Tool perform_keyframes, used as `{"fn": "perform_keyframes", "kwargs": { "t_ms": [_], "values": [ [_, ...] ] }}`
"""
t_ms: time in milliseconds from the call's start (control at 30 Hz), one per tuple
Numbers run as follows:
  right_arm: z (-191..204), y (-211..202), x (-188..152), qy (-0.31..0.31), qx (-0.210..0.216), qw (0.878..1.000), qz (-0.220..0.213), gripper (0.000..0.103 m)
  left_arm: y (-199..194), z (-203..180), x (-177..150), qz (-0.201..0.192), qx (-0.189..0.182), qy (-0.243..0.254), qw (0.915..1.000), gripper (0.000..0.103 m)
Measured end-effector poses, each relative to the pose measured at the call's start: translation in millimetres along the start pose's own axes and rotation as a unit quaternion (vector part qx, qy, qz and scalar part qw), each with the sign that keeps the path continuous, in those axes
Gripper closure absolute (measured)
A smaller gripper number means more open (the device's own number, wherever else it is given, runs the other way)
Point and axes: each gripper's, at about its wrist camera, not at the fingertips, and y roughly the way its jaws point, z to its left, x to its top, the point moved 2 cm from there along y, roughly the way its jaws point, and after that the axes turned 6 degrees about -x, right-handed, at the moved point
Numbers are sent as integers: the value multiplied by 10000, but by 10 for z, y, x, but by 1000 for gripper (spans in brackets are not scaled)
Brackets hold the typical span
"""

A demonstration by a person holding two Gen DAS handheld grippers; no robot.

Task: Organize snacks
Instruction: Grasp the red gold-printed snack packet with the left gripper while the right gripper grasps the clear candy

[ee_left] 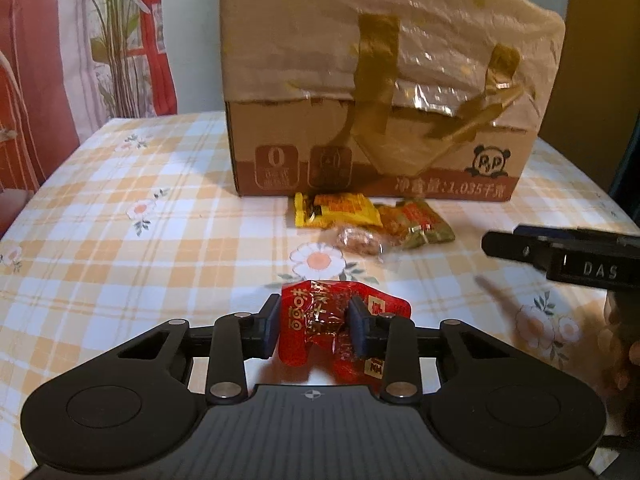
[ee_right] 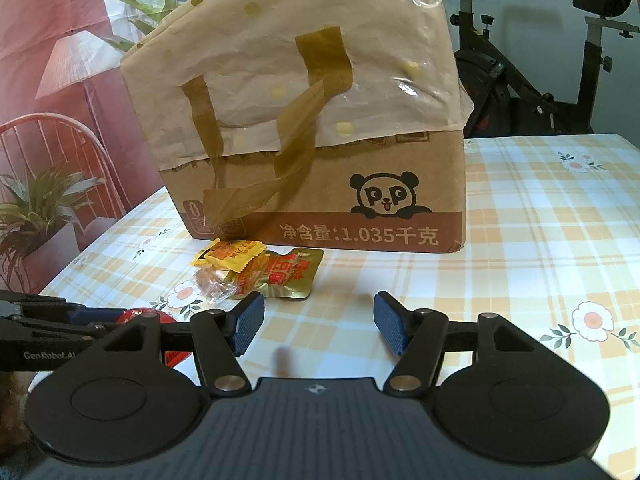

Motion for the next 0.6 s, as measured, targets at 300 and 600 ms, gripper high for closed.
{"fn": "perform_keyframes", "kwargs": {
  "t_ms": [300, 600],
  "values": [
    [7, 14, -1, -67, -13, 9999, 74, 39, -99, 140, 97, -253, 67, -219, 9994, 66],
    [167, 46, 37, -523, -128, 9982, 264, 43, -241, 375, 135, -608, 245, -567, 9962, 66]
  ]
}}
